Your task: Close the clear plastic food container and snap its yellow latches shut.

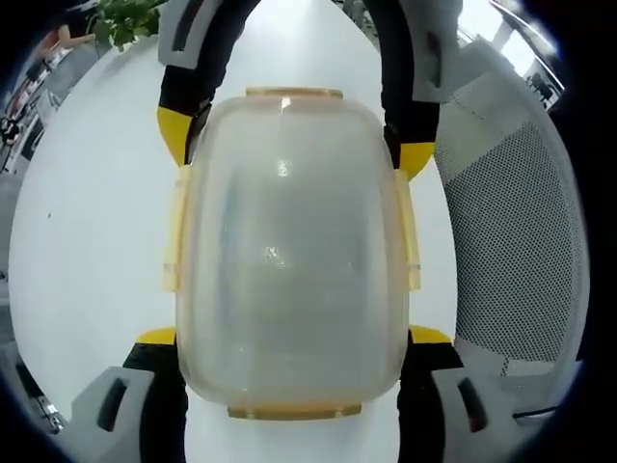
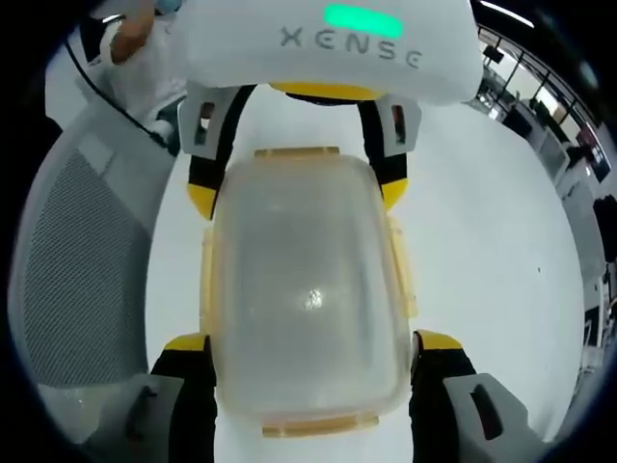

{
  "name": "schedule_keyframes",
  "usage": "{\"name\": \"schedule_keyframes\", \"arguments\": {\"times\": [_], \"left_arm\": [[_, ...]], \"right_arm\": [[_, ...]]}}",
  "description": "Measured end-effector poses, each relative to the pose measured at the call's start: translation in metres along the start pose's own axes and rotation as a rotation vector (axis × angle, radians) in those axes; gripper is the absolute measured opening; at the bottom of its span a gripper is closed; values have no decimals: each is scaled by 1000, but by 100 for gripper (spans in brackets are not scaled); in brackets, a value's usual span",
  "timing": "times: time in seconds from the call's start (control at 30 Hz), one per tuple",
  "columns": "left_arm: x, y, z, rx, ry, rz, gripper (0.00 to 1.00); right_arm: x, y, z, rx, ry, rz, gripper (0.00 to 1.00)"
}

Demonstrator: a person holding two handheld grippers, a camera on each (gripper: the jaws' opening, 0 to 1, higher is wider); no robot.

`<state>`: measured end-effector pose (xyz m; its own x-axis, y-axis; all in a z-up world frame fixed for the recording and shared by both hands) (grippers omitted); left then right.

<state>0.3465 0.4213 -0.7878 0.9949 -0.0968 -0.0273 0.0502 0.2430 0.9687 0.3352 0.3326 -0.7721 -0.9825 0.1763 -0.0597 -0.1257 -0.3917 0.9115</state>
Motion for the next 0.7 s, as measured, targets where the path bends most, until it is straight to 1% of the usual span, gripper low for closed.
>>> {"name": "schedule_keyframes", "arguments": {"times": [0.27,0.7], "left_arm": [[12,-1,2,6,-2,-1,92],[25,-1,2,-15,21,7,93]], "right_arm": [[-11,0,-1,-7,-5,-4,83],[-27,-2,-1,0,16,5,83]]}}
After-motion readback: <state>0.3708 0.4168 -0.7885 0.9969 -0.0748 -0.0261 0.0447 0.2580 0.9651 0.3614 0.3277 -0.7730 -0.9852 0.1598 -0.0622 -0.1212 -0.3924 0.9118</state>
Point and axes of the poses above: the point that each gripper's makers call its tool centre point, and the gripper's own axes: y roughly backward along the fingers, x roughly to its left, z roughly out of its top, the point moved 3 cm from there along y, roughly backward along the fingers, and after that the axes turned 1 degree about -x, right-handed, at the moved point
